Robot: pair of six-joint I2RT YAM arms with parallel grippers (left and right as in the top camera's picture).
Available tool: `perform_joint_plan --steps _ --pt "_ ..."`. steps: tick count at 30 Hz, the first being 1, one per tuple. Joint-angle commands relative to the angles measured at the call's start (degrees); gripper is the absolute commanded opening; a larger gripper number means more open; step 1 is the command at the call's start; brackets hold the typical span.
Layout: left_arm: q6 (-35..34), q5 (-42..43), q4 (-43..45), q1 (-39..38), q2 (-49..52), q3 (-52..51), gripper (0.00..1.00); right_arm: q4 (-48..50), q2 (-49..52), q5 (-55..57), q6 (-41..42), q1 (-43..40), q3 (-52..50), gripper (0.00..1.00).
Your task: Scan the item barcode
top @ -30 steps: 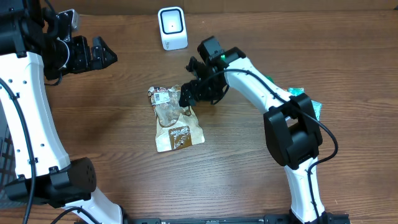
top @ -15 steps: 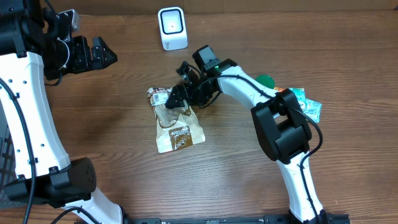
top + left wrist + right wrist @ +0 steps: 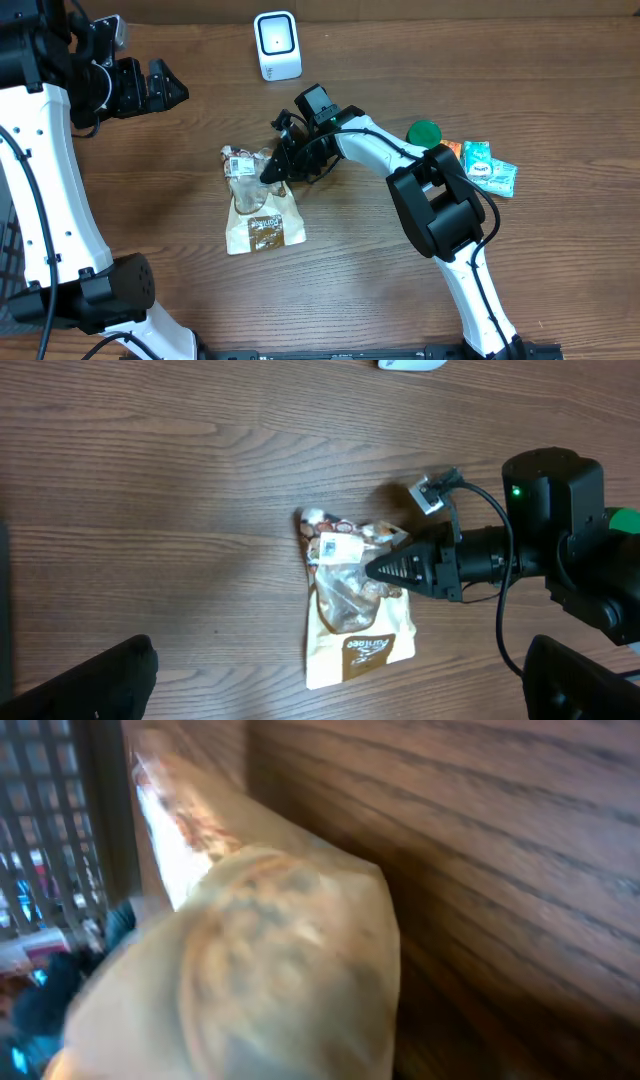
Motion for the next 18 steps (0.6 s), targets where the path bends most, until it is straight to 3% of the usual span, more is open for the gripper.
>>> perform_joint_plan --steps 1,9,13,18 --pt "0.9 0.4 -0.1 -0.4 -0.5 0.9 1.00 -0.3 3.1 4.9 0.6 0.1 -1.0 0.04" --pt "0.9 0.4 -0.1 -0.4 -0.5 0.9 0.99 -4.0 -1.6 5.2 -1.2 -2.1 -0.9 0.04" --pt "0.9 0.4 -0.1 -0.4 -0.5 0.9 0.99 -12.9 -7.9 15.0 -2.1 -3.0 1.0 0.04" --pt "0.9 0.4 -0.1 -0.4 -0.5 0.9 1.00 -31.3 -15.1 34.8 -4.2 -2.4 9.2 0.04"
